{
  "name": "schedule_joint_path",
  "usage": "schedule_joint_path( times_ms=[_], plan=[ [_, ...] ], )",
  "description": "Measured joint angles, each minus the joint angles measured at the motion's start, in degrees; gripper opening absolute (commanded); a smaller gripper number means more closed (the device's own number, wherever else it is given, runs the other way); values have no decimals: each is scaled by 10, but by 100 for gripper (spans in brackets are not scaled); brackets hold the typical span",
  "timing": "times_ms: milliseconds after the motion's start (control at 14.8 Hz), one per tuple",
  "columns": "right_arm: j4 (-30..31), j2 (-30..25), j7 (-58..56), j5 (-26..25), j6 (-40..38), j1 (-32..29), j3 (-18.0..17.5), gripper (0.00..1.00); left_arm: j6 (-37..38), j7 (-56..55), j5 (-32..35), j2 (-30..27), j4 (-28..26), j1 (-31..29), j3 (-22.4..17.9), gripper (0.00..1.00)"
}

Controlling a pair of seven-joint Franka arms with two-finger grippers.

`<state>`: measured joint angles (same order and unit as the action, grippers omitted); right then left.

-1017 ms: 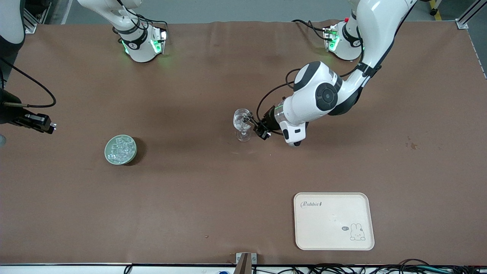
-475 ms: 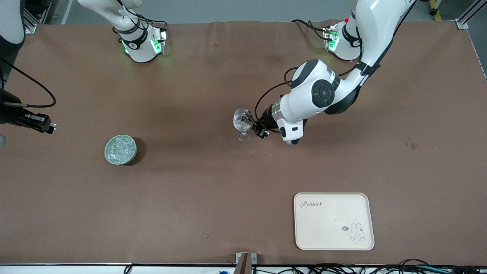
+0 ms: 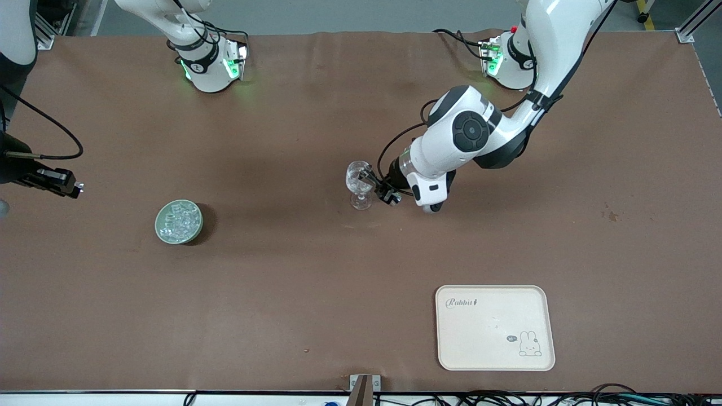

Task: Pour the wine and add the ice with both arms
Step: 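Tilt the jigger over the wine glass rim with the left gripper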

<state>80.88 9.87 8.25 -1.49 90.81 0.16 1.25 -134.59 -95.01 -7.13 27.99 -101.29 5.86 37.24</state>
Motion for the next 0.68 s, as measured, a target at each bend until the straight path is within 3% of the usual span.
schedule_joint_path(
  times_ms=[678],
  plan=[
    [0,0,0,0,0,0,0,4,5,-35,63,0,-1,4,3,1]
  ],
)
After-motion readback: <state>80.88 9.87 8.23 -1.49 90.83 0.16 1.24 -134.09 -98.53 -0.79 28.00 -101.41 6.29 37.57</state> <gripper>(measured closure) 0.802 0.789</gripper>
